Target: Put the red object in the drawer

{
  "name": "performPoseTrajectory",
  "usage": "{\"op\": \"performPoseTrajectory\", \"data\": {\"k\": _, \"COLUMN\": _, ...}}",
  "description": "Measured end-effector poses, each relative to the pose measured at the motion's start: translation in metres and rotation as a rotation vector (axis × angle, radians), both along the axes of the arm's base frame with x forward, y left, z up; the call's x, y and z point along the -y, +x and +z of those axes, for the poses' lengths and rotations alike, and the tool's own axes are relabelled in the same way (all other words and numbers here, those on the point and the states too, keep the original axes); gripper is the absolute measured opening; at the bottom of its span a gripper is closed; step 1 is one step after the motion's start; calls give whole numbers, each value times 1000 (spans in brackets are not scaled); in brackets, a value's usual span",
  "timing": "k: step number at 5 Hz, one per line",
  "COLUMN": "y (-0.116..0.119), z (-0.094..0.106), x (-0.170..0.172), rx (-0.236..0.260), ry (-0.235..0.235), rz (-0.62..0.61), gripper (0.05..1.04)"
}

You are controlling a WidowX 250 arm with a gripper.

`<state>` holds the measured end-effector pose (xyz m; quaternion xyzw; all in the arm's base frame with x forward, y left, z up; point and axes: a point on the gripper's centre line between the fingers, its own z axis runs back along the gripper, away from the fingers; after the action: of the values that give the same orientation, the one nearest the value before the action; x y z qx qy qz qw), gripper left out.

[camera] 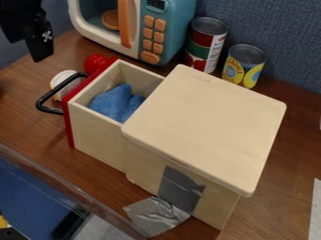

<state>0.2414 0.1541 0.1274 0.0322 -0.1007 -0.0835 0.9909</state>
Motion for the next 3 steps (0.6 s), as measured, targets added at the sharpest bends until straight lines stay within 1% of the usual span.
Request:
{"op": "performPoseTrajectory", "data": {"k": 1, "y": 0, "z": -8, "x": 0, "rx": -23, "ry": -16, "rz": 7, "gripper": 1000}}
{"op": "performPoseTrajectory", "data": {"k": 2, "y": 20, "z": -25, "x": -14, "rx": -49, "ry": -19, "rz": 54, "gripper": 1000}}
{"op": "performPoseTrajectory", "data": {"k": 3, "y": 41, "z": -31, "x": -27, "rx": -37, "ry": -13, "rz": 100, "gripper": 1000}}
